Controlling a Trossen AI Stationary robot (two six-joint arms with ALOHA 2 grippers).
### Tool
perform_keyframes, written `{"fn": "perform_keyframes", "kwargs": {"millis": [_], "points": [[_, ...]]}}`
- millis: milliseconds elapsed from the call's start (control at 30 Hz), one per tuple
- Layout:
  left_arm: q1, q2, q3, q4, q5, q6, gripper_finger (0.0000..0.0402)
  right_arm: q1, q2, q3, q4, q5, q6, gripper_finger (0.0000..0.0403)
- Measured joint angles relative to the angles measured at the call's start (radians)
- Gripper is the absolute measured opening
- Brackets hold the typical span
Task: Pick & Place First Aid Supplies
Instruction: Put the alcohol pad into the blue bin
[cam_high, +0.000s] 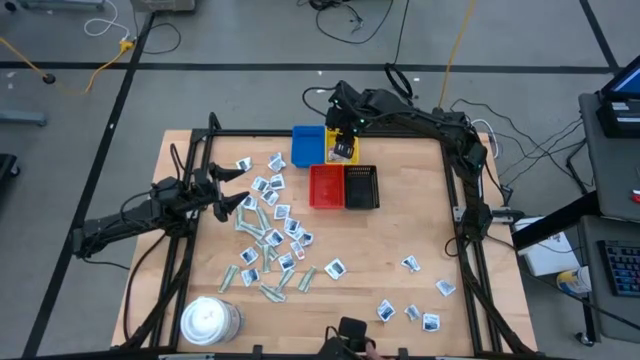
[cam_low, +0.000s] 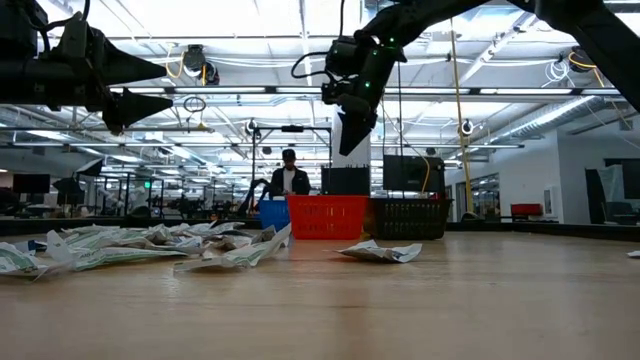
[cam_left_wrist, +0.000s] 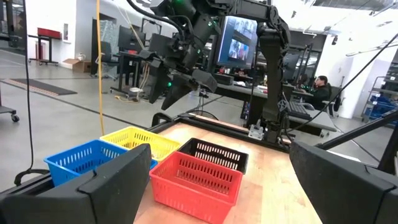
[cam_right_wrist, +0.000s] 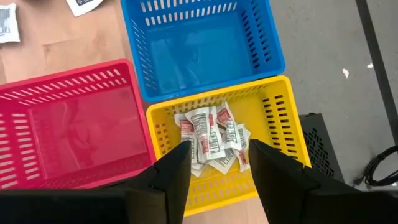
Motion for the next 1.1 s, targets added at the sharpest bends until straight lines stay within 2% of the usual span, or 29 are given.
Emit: {"fn": "perform_keyframes", "kwargs": {"millis": [200,300,367,433,533,800,900,1000,1100], "points": [[0.000,0.000,0.000,0.000,-0.005,0.000,0.0390,0.000,0.000,0.000,-0.001,-0.010,0.055,0.0156],[0.000,0.000,0.000,0.004,-0.002,-0.025,0.0390,0.000,0.000,0.000,0.042,-0.096,0.175,0.0155],[0.000,0.000,0.000,0.010,-0.001,-0.065,0.0390,0.010,0.000,0.000,0.089,-0.186,0.210,0.0155],[0.000,0.000,0.000,0.008,0.001,-0.117,0.0390,0.034,-0.009,0.000,0.128,-0.234,0.233,0.0155],[0.000,0.000,0.000,-0.008,0.027,-0.187,0.0390,0.085,-0.026,0.000,0.183,-0.239,0.254,0.0155],[0.000,0.000,0.000,-0.036,0.096,-0.211,0.0390,0.218,-0.077,-0.008,0.221,-0.197,0.265,0.0155],[0.000,0.000,0.000,-0.030,0.093,-0.211,0.0390,0.269,-0.114,-0.090,0.355,-0.181,0.281,0.0155],[0.000,0.000,0.000,-0.011,0.094,-0.211,0.0390,0.319,-0.203,-0.262,0.513,-0.133,0.304,0.0155],[0.000,0.000,0.000,-0.006,0.097,-0.224,0.0390,0.370,-0.303,-0.462,0.748,-0.071,0.340,0.0155]]}}
